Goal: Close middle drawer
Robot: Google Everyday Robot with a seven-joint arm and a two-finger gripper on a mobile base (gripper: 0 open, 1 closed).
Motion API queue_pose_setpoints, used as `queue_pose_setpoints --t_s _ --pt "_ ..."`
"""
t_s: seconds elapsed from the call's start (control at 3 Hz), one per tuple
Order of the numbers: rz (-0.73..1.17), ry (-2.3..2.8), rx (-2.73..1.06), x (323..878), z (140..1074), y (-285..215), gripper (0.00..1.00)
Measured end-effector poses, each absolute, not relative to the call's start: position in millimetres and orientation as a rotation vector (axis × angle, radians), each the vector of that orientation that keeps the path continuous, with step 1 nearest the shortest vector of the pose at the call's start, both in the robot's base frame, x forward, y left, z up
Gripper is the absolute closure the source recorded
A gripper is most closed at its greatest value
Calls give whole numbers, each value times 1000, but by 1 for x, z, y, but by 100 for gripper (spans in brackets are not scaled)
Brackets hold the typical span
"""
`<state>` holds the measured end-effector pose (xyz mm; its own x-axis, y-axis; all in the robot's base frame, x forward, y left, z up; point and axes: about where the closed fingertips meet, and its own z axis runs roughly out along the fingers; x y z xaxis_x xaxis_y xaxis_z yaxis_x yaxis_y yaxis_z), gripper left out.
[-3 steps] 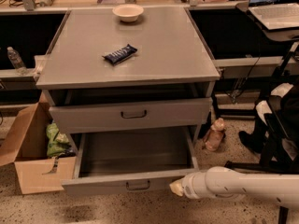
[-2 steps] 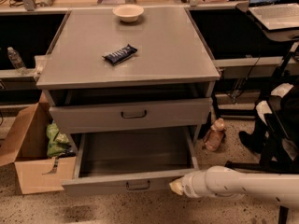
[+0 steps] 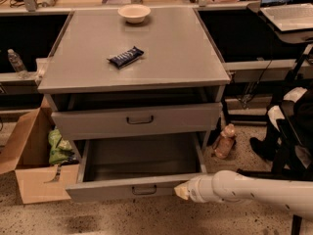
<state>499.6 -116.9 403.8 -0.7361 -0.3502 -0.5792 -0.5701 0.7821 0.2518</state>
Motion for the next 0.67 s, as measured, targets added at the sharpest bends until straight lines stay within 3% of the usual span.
queue_pose_setpoints --t_s 0.67 --pt "591 2393 -696 520 416 -111 100"
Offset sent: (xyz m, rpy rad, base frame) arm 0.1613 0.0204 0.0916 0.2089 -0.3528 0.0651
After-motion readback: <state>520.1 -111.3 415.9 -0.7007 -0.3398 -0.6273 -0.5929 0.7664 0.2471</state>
